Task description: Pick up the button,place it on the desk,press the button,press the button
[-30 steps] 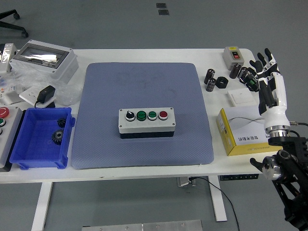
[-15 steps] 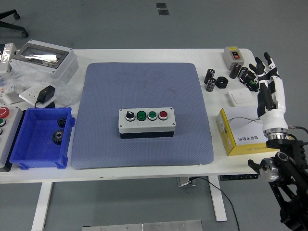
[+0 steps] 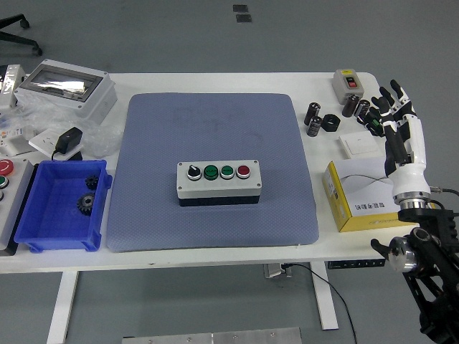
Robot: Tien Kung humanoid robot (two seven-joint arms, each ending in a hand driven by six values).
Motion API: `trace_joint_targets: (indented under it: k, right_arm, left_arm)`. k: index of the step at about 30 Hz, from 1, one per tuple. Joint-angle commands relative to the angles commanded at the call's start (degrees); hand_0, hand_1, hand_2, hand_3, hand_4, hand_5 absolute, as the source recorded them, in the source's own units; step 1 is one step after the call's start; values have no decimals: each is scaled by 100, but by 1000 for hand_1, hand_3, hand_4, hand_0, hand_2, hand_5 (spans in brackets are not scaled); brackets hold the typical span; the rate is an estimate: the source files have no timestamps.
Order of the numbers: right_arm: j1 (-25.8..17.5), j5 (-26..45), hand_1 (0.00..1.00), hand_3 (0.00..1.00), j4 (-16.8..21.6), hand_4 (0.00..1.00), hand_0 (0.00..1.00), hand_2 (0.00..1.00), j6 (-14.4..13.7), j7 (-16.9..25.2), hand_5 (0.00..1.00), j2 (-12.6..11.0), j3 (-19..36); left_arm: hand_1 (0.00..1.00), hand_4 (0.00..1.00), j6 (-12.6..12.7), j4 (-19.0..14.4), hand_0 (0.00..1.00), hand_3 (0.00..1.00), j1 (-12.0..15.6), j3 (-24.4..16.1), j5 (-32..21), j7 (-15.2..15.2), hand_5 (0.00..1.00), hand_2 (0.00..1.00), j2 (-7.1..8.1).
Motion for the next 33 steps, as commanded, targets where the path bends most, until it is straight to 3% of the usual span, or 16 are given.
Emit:
trace_joint_targets:
  k: [12,23,33]
  right_arm:
    - [167,-201,854,932,-21,822,866,893,-81,-134,630,-52,-87]
    - [254,-369,852,927,36,812,867,892,-164,-195,621,-111,-123]
    - [221,-450,846,897,56,809,864,877,-213,-228,623,-148,-148]
  left_arm:
    - [478,305,-53,37,635,644,75,9,87,-43,2,483,-135]
    - [479,314,-91,89,635,645,21,-27,175,-181,13,484,-127]
    - [479,316,-84,40,635,645,69,33,92,-79,13,484,-149]
